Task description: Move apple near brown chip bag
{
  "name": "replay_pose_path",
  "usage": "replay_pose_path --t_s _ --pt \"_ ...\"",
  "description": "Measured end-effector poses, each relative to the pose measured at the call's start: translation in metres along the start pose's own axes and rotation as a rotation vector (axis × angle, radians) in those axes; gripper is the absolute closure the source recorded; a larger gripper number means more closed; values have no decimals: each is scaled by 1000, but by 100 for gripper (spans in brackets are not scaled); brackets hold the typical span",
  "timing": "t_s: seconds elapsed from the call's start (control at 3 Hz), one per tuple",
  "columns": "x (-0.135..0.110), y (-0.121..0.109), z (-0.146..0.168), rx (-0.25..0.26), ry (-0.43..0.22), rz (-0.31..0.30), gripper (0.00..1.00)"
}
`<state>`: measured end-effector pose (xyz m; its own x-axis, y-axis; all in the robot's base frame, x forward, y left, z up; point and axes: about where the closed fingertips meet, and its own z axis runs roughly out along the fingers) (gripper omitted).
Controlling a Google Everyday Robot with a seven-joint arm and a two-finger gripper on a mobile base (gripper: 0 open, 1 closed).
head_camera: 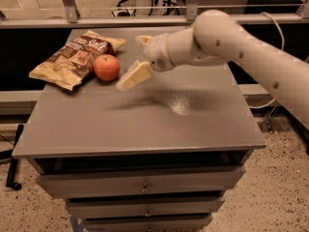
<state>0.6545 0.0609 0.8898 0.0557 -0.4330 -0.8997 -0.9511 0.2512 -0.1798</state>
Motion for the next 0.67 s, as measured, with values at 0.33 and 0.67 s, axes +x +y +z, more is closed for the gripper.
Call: replay_pose_path --t_s 0.33,0.67 --pt "14 -4 -96 117 -13 20 0" --pt "18 -6 -101 126 -11 25 0"
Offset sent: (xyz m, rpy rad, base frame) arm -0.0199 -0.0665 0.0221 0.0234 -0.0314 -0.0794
